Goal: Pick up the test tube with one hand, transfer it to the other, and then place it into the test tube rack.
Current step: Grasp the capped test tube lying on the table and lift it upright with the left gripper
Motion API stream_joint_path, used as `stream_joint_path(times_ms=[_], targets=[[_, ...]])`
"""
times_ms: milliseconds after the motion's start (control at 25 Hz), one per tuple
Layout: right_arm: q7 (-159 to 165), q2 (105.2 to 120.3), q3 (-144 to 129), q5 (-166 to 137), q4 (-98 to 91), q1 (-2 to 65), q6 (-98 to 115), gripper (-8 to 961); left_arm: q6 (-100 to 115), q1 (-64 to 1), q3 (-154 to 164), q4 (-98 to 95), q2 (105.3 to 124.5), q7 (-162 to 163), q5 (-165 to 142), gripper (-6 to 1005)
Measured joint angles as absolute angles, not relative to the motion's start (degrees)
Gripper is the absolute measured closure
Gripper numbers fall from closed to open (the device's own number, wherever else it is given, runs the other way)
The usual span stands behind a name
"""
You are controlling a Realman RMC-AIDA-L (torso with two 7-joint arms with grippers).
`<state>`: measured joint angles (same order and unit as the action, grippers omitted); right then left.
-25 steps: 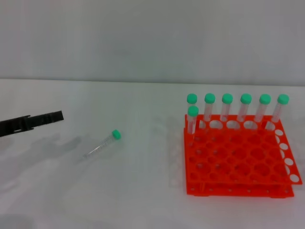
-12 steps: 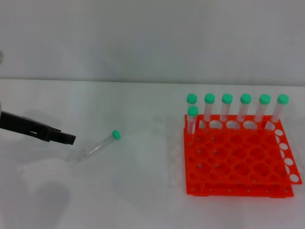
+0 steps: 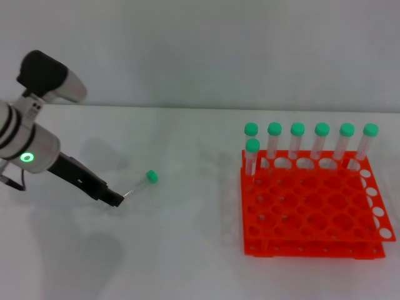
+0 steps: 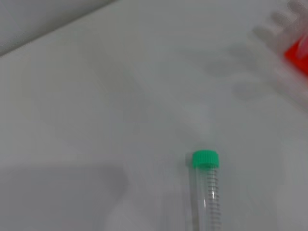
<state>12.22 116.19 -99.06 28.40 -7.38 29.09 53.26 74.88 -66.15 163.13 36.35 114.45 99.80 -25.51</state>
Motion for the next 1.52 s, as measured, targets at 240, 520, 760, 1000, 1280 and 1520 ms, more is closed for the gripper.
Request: stream_joint_path(times_ms=[240,520,760,1000,1280,1520], targets=[[12.2,116.19,-99.1,28.5,-7.3,29.1,53.3,182,70.1,-66.6,163.1,33.8,115.76,99.6,-26.3,411],[12.0,116.19,-99.1,28.6,-7.3,29.3,53.3,182,68.5,-66.4,163.1,32.0,115.75,99.6,-26.0,436],[11.7,116.19,-99.1,28.6,-7.3,29.6,53.3,183,66.5,-66.1,163.1,30.9,115.89,99.5,-26.4,458],[11.7,116.19,-98.8,28.7,-7.4,29.9,53.3,183,64.4,-66.0,163.1,30.8,116.07,99.5,-26.5,480],[11.7,116.12,-98.6,28.7,-7.3,30.4,53.3,183,62.6,-65.7,163.1,28.8,116.40,99.5,-27.4,616],[11.7,116.19,-98.6,28.7,-7.4,30.6,53.3,184,62.5,-65.8,163.1,28.7,116.44,99.4,-27.5,748]])
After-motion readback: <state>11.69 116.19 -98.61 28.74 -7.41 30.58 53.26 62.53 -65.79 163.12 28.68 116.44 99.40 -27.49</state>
